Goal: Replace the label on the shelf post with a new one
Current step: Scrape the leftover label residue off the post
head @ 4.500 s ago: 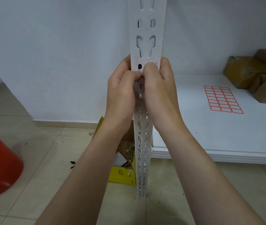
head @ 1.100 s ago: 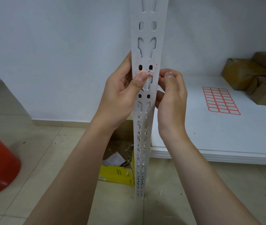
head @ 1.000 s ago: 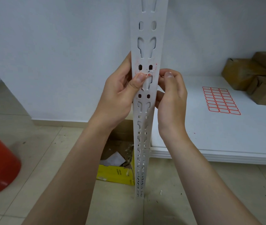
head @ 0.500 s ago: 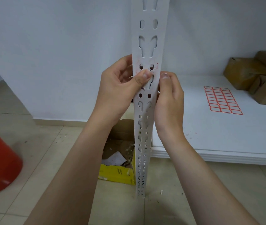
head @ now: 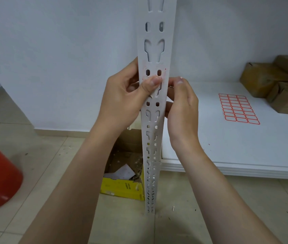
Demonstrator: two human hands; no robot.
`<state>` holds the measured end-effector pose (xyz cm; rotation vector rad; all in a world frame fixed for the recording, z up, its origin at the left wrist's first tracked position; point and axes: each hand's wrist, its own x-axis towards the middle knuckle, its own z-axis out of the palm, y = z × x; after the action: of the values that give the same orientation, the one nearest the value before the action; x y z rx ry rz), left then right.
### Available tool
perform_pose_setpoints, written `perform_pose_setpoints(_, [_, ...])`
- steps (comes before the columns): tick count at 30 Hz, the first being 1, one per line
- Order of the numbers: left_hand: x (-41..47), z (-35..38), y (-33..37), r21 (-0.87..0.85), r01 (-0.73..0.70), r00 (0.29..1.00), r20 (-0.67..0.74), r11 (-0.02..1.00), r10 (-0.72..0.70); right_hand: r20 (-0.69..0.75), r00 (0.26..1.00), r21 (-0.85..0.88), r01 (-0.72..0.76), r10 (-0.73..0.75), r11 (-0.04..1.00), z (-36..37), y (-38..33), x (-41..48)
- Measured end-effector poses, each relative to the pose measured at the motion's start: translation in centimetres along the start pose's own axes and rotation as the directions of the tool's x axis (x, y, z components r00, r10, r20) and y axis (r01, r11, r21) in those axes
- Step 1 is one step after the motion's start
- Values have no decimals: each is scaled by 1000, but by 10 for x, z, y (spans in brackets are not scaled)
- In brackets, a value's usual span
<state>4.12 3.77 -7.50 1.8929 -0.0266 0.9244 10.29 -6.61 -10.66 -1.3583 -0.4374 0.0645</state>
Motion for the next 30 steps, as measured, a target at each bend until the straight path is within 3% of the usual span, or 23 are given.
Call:
perform_pose_setpoints(10, [2,-24,-5,17,16,971,239,1000,-19,-13,1000,-13,0,0,1000,1,0,1])
perform_pose_setpoints(18, [-6,5,9,-139,162,983,-66,977,-173,-14,1000,37,-6,7,999,3,0,0])
perform_pose_setpoints(23, [-6,22,17,-270,259,948,-113,927,-298,4,1000,6,24,-24,1000,4,-1,-2])
perform_pose_setpoints(30, [-3,29,22,-265,314,918,-161,912,-363,46,999,-4,11,-11,1000,6,-4,-3])
